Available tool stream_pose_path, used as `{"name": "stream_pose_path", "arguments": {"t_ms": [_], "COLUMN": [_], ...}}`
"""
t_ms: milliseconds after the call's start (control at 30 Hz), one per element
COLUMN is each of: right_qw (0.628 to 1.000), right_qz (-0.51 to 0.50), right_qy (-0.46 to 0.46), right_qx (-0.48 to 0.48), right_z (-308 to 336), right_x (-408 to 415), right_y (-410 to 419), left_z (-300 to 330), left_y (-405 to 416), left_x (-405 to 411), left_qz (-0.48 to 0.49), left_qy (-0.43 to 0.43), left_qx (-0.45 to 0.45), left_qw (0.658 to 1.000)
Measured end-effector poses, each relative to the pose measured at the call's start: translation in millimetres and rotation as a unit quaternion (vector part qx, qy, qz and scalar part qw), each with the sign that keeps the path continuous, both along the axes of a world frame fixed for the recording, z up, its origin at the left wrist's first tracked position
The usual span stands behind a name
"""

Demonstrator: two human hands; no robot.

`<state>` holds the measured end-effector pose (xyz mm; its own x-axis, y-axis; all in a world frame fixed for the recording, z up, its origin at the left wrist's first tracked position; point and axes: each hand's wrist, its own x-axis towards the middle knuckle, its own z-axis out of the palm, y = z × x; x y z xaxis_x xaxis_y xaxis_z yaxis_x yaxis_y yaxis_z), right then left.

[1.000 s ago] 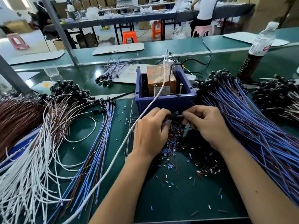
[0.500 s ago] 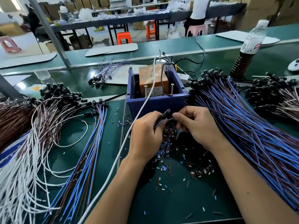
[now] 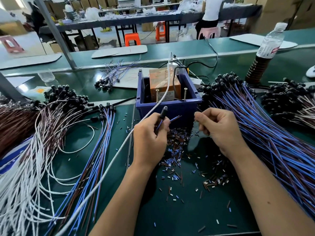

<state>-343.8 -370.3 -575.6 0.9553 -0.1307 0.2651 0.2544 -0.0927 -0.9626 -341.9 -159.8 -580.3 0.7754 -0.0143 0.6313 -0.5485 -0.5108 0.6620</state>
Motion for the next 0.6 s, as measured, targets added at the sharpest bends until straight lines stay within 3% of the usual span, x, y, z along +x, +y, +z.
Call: {"name": "stream_pose_path", "arguments": {"t_ms": [133, 200, 367, 600], "right_qw": [0.988, 0.986, 0.992, 0.986], "right_qz": [0.019, 0.022, 0.113, 0.088], "right_qy": [-0.029, -0.044, -0.023, 0.001], "right_qx": [-0.149, -0.162, 0.048, 0.144], "right_z": [-5.3, -3.3, 0.1, 2.5], "right_x": [-1.5, -3.9, -12.8, -11.6], "right_y": [14.4, 19.4, 35.5, 40.7], "left_z": [1.5, 2.8, 3.1, 3.2], "left_y": [-7.1, -10.6, -17.5, -19.3], "left_x": [-5.6, -8.3, -12.5, -13.3], "left_qz": [-0.02, -0.022, -0.047, -0.061], "left_qy": [-0.012, -0.021, -0.025, -0.009], "left_qx": [-0.036, -0.055, -0.046, -0.047], "left_qw": [0.999, 0.998, 0.998, 0.997]}}
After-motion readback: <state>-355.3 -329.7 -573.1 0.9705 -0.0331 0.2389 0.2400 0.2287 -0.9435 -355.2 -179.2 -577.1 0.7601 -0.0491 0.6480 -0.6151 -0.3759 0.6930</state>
